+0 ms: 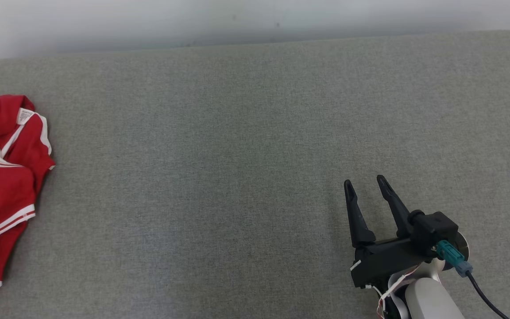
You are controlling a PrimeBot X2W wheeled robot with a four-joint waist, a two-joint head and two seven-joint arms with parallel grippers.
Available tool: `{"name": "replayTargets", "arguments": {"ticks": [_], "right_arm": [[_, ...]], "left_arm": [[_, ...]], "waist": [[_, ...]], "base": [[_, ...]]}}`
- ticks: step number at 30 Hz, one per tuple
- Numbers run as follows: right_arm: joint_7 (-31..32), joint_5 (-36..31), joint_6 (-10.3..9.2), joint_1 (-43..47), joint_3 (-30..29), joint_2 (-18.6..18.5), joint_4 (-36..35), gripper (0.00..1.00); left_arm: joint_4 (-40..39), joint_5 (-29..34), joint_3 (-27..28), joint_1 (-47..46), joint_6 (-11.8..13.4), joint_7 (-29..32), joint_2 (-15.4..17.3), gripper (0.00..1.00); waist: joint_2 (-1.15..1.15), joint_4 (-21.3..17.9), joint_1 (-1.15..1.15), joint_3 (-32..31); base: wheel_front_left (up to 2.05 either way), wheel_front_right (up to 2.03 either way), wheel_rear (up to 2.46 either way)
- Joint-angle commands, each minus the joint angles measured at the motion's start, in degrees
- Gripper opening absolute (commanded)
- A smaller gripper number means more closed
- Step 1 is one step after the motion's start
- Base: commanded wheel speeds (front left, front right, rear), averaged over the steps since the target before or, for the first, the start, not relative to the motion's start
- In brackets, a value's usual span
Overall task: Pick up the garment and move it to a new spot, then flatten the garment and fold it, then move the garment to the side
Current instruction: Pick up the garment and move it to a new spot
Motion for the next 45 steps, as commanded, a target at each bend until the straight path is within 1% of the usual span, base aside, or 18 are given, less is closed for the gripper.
{"name": "replayTargets", "arguments": {"ticks": [1, 6, 15, 18, 21, 22, 23, 24, 25, 28, 30, 37, 45], "right_arm": [[-0.03, -0.21, 0.04, -0.73, 0.11, -0.12, -0.06, 1.0], [0.11, -0.48, 0.04, -0.89, 0.03, -0.12, -0.09, 1.0], [0.52, -1.01, 0.04, -1.68, 0.35, -0.12, -0.31, 1.0], [0.7, -1.04, 0.04, -1.74, 0.31, -0.12, -0.44, 1.0], [0.79, -1.06, 0.04, -1.83, 0.35, -0.12, -0.54, 1.0], [0.83, -1.09, 0.04, -1.84, 0.35, -0.12, -0.57, 1.0], [0.86, -1.16, 0.04, -1.86, 0.36, -0.12, -0.59, 1.0], [0.9, -1.25, 0.04, -1.91, 0.39, -0.12, -0.66, 1.0], [0.95, -1.34, 0.04, -1.94, 0.39, -0.12, -0.72, 1.0], [0.94, -1.52, 0.04, -1.98, 0.25, -0.12, -0.78, 1.0], [0.94, -1.54, 0.04, -1.92, 0.0, -0.12, -0.73, 1.0], [0.82, -1.37, 0.04, -1.51, 0.0, -0.12, -0.1, 1.0], [0.12, -0.2, 0.04, -0.44, 0.09, -0.12, 1.31, 1.0]], "left_arm": [[1.49, -0.39, -1.02, -0.63, -0.01, 0.8, 0.27, 1.0], [3.91, -2.78, -5.23, -0.99, -0.11, 3.42, 0.6, 1.0], [7.59, -6.68, -12.87, -1.54, -0.1, 9.01, 3.0, 1.0], [8.67, -7.41, -14.65, -1.89, -0.1, 10.11, 3.97, 1.0], [9.52, -8.1, -15.66, -1.95, -0.1, 10.63, 3.82, 1.0], [9.74, -8.41, -16.0, -2.13, -0.1, 10.58, 3.84, 0.98], [10.06, -8.69, -16.4, -2.2, -0.1, 10.61, 4.0, 0.53], [10.26, -8.7, -16.92, -2.17, -0.1, 10.31, 4.31, 0.37], [10.47, -8.44, -17.19, -2.35, -0.1, 9.39, 4.78, 0.01], [11.31, -7.89, -17.76, -2.92, -0.1, 6.53, 4.93, 0.0], [11.47, -7.07, -18.09, -3.75, 0.49, 3.57, 5.12, 0.0], [11.18, -5.3, -18.97, -7.15, 1.23, -5.05, 4.22, 0.0], [9.12, -4.52, -20.53, -11.41, 0.53, -9.93, 3.51, 0.0]], "waist": [[-0.01, -0.61, -0.01, 0.6], [-0.01, -1.37, -0.01, 1.46], [-0.01, -2.57, -0.01, 2.78], [-0.01, -2.86, -0.01, 3.14], [-0.01, -3.04, -0.01, 3.34], [-0.01, -3.09, -0.01, 3.43], [-0.01, -3.15, -0.01, 3.52], [-0.01, -3.21, -0.01, 3.61], [-0.01, -3.25, -0.01, 3.72], [-0.01, -3.2, -0.01, 3.97], [-0.01, -2.93, -0.01, 4.01], [-0.01, -1.48, -0.01, 2.15], [-0.01, -0.27, -0.01, -1.75]], "base": [[0.0, 0.0, 0.0], [0.0, 0.0, 0.0], [0.0, 0.0, 0.0], [0.0, 0.0, 0.0], [0.0, 0.0, 0.0], [0.0, 0.0, 0.0], [0.0, 0.0, 0.0], [0.0, 0.0, 0.0], [0.0, 0.0, 0.0], [0.0, 0.0, 0.0], [0.0, 0.0, 0.0], [0.0, 0.0, 0.0], [0.0, 0.0, 0.0]]}}
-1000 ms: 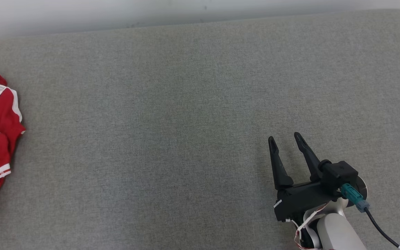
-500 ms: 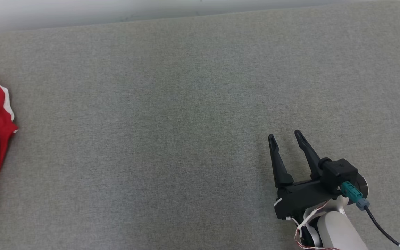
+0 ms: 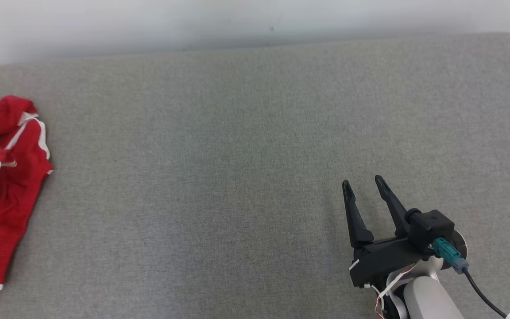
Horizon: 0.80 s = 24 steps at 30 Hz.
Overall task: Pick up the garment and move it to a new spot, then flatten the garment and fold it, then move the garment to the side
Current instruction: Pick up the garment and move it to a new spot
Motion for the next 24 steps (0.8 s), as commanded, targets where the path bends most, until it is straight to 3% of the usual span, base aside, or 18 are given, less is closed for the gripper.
{"name": "replayTargets", "arguments": {"ticks": [1, 11, 24], "right_arm": [[-0.42, 0.47, 0.04, 0.71, 0.12, -0.12, 0.13, 1.0], [-1.31, 1.62, 0.04, 2.09, -0.03, -0.12, 0.96, 1.0], [-2.44, 3.43, 0.04, 2.68, -0.07, -0.12, 2.11, 1.0]], "left_arm": [[-0.7, 0.3, -0.46, -1.1, -0.17, -0.84, -0.09, 0.0], [-9.79, 0.91, -3.36, -5.63, -0.6, -2.29, -1.53, 0.0], [-28.3, -1.29, -6.25, -5.76, -0.39, 3.29, -3.98, 0.0]], "waist": [[0.0, 0.62, 0.01, -1.66], [0.0, 0.0, 0.01, -4.48], [0.0, -4.83, 0.01, -6.54]], "base": [[0.0, 0.0, 0.0], [0.0, 0.0, 0.0], [0.0, 0.0, 0.0]]}}
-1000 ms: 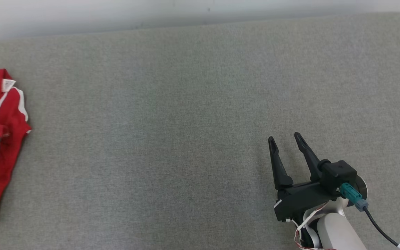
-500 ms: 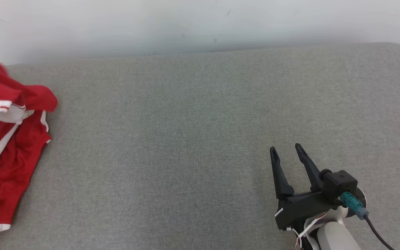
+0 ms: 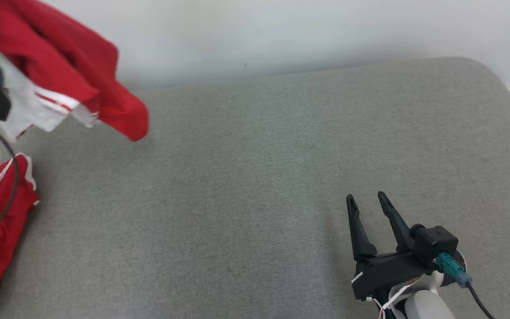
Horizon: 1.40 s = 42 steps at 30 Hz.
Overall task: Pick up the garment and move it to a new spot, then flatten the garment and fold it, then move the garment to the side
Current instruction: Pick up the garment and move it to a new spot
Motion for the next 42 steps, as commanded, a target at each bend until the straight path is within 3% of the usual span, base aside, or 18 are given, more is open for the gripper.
{"name": "replayTargets", "arguments": {"ticks": [1, 11, 20, 25, 35, 40, 41, 42], "right_arm": [[-0.24, 0.5, 0.04, 0.54, 0.08, -0.12, 0.1, 1.0], [-0.83, 1.16, 0.04, 0.69, -0.42, -0.09, 0.46, 1.0], [-1.07, 0.55, 0.04, 0.84, -0.75, -0.09, -0.15, 1.0], [-1.11, 0.11, 0.04, 0.4, -0.96, -0.11, -0.32, 1.0], [-1.14, -0.37, 0.04, -0.7, -0.11, -0.1, 0.56, 1.0], [-1.09, -0.69, 0.04, -0.26, -0.4, -0.09, 0.84, 1.0], [-1.03, -0.68, 0.04, -0.12, -0.4, -0.09, 0.89, 1.0], [-0.97, -0.77, 0.04, 0.03, -0.42, -0.09, 0.92, 1.0]], "left_arm": [[-2.35, -1.17, -0.14, 0.89, 0.35, 0.92, -0.53, 0.0], [-20.2, -4.2, -3.19, 5.9, 3.08, 7.04, -5.61, 0.0], [-27.0, -4.22, -8.11, 14.04, 5.15, 7.94, -8.79, 0.0], [-24.15, -4.94, -10.37, 19.13, 5.57, 6.44, -10.39, 0.0], [-7.54, -3.14, -13.69, 22.25, 3.52, -0.48, -12.42, 0.0], [-2.95, -3.74, -14.12, 22.63, 3.03, -3.9, -14.59, 0.0], [-2.29, -3.68, -14.07, 22.54, 3.15, -4.77, -14.99, 0.2], [-1.78, -3.5, -14.23, 22.57, 3.25, -5.31, -15.49, 0.63]], "waist": [[0.0, -1.86, 0.01, -0.8], [0.0, -6.91, 0.01, -0.48], [0.0, -9.29, 0.01, 0.87], [0.0, -9.55, 0.01, 1.67], [0.0, -7.97, 0.01, 2.08], [0.0, -6.96, 0.01, 1.46], [0.0, -6.7, 0.01, 1.24], [0.0, -6.41, 0.01, 1.03]], "base": [[0.0, 0.0, 0.0], [0.0, 0.0, 0.0], [0.0, 0.0, 0.0], [0.0, 0.0, 0.0], [0.0, 0.0, 0.0], [0.0, 0.0, 0.0], [0.0, 0.0, 0.0], [0.0, 0.0, 0.0]]}}
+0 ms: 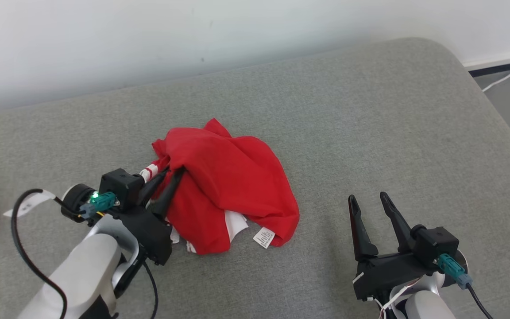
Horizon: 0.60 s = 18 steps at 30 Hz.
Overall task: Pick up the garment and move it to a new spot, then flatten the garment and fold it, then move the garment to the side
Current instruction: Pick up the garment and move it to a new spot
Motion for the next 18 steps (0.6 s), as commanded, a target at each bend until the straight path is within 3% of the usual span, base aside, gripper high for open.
{"name": "replayTargets", "arguments": {"ticks": [1, 10, 18], "right_arm": [[-0.1, -0.18, 0.04, 0.29, 0.13, -0.07, 0.09, 1.0], [0.1, 0.1, 0.04, 1.95, -0.29, -0.07, -0.02, 1.0], [0.39, 0.43, 0.04, 2.71, -0.87, -0.07, -0.08, 1.0]], "left_arm": [[0.54, 0.04, -0.37, 0.82, 0.02, -0.64, -0.21, 1.0], [-2.92, -0.03, -0.17, 5.03, 2.61, -3.29, -3.57, 1.0], [-10.35, 0.42, 0.34, 11.73, 6.2, -3.8, -3.03, 1.0]], "waist": [[0.0, 0.67, 0.0, -0.57], [0.0, 3.13, 0.0, -1.72], [0.0, 5.18, 0.0, -2.06]], "base": [[0.0, 0.0, 0.0], [0.0, 0.0, 0.0], [0.0, 0.0, 0.0]]}}
